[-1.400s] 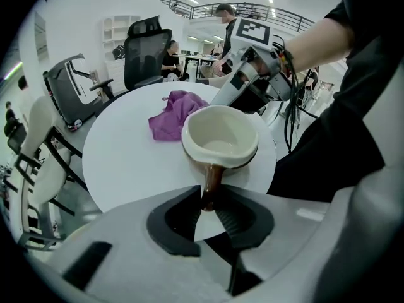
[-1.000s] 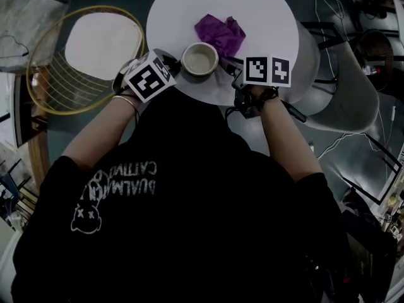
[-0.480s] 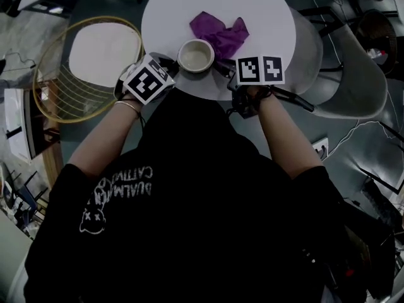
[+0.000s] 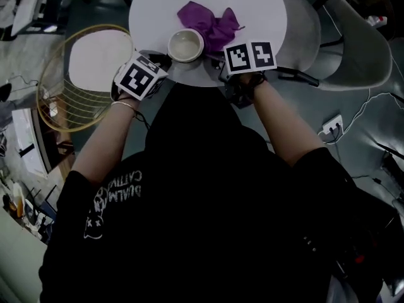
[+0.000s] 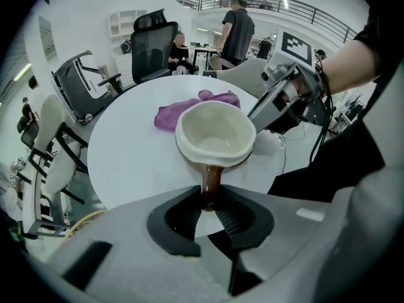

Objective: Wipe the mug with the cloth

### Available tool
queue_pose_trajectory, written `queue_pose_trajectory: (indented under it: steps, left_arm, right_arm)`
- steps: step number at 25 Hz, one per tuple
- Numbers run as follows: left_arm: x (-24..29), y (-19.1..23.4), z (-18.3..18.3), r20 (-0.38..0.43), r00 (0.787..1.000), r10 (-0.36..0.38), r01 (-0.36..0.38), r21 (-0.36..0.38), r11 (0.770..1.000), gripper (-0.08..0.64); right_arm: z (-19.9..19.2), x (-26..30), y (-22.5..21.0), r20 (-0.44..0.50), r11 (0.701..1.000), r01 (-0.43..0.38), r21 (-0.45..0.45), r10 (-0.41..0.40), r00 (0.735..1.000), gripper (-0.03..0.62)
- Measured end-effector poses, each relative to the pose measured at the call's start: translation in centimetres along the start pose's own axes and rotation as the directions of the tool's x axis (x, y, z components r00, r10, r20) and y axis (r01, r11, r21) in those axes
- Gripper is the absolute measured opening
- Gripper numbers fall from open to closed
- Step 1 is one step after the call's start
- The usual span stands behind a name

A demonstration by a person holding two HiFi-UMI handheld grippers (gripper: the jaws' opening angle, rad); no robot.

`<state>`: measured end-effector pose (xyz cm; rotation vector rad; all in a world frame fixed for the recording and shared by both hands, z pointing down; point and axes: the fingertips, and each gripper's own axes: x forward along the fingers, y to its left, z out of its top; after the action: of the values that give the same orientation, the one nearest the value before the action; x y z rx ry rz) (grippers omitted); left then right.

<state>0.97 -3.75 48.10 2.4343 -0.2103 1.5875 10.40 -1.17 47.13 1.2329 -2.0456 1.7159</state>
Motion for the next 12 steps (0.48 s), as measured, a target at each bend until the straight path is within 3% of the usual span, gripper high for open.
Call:
queue_pose_trajectory:
  steps: [12]
  left_arm:
    - [0.0, 0.2, -0.3, -0.014, 0.999, -0.031, 0.031, 0.024, 0.999, 0.066]
  right_arm:
    - [-1.2, 0.7, 0.9, 0.024, 0.999, 0.007, 0.05, -0.009, 1.0, 0.032]
